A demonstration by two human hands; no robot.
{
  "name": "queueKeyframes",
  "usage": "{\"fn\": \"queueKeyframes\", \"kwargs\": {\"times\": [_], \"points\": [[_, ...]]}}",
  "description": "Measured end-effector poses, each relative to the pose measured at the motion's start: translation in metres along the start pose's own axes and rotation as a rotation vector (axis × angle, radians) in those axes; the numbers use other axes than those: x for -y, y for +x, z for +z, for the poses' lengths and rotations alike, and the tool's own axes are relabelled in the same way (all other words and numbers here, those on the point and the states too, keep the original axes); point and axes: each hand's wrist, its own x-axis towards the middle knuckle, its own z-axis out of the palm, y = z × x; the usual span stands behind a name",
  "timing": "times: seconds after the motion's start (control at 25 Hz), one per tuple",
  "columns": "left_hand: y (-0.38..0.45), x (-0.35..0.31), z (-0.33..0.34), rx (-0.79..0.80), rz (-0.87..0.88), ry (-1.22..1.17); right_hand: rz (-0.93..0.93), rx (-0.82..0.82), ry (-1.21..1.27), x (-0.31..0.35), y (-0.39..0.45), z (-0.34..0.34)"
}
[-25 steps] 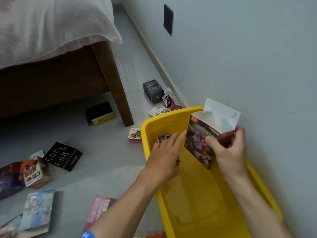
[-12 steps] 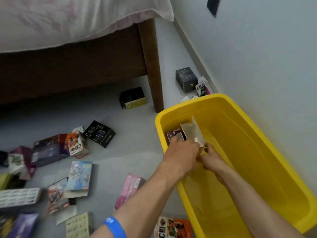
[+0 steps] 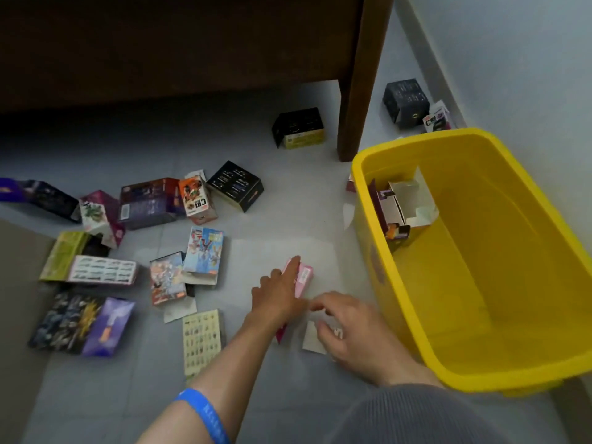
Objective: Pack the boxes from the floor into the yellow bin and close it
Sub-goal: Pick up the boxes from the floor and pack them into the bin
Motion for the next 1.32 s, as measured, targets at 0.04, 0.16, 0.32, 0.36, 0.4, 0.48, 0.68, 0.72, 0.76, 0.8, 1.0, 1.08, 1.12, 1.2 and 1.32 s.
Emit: {"fn": "queueKeyframes", "kwargs": {"times": [0.04,0.16,0.32,0.36,0.4,0.48,0.68,0.72,0.76,0.8,1.0,1.08,1.12,1.2,1.32], "points": [[-0.002,0.011,0.008,0.006,0.0,-0.008,0.134,0.201,-0.175,-0.011,-0.004,0.021],[0.001,0.023,0.004,-0.036,-0.047,-0.227,0.429,0.497,-0.563,-0.037,-0.02,0.055],[0.003,-0.002,-0.056,-0.219,-0.106,-0.996,0.502,0.291,-0.225,-0.027,-0.019,0.035],[0.002,-0.013,-0.08,-0.268,-0.07,-1.136,0.486,0.2,0.079,-0.017,-0.018,0.015],[-0.001,-0.024,-0.107,-0.307,-0.012,-1.211,0.431,0.091,0.365,-0.005,-0.017,-0.009],[-0.014,-0.052,-0.156,-0.329,0.189,-1.226,0.244,-0.2,0.696,0.009,-0.02,-0.062],[-0.056,-0.151,-0.201,-0.183,0.651,-0.636,0.259,-0.895,0.575,-0.038,-0.045,-0.17],[-0.058,-0.174,-0.195,-0.152,0.697,-0.418,0.408,-0.921,0.477,-0.057,-0.046,-0.175],[-0.06,-0.194,-0.185,-0.131,0.733,-0.178,0.543,-0.893,0.422,-0.076,-0.045,-0.173],[-0.06,-0.212,-0.17,-0.12,0.762,0.065,0.64,-0.843,0.387,-0.094,-0.042,-0.168],[-0.037,-0.258,-0.085,-0.051,0.665,0.798,0.673,-0.674,0.331,-0.14,-0.014,-0.117],[-0.027,-0.255,-0.076,-0.036,0.664,0.816,0.641,-0.568,0.382,-0.141,0.0,-0.102],[-0.024,-0.252,-0.075,-0.042,0.68,0.808,0.666,-0.486,0.464,-0.14,0.007,-0.099],[-0.021,-0.242,-0.075,-0.069,0.682,0.791,0.688,-0.348,0.624,-0.138,0.014,-0.096],[-0.016,-0.215,-0.078,-0.151,0.724,0.577,0.696,-0.358,0.421,-0.121,0.011,-0.101]]}}
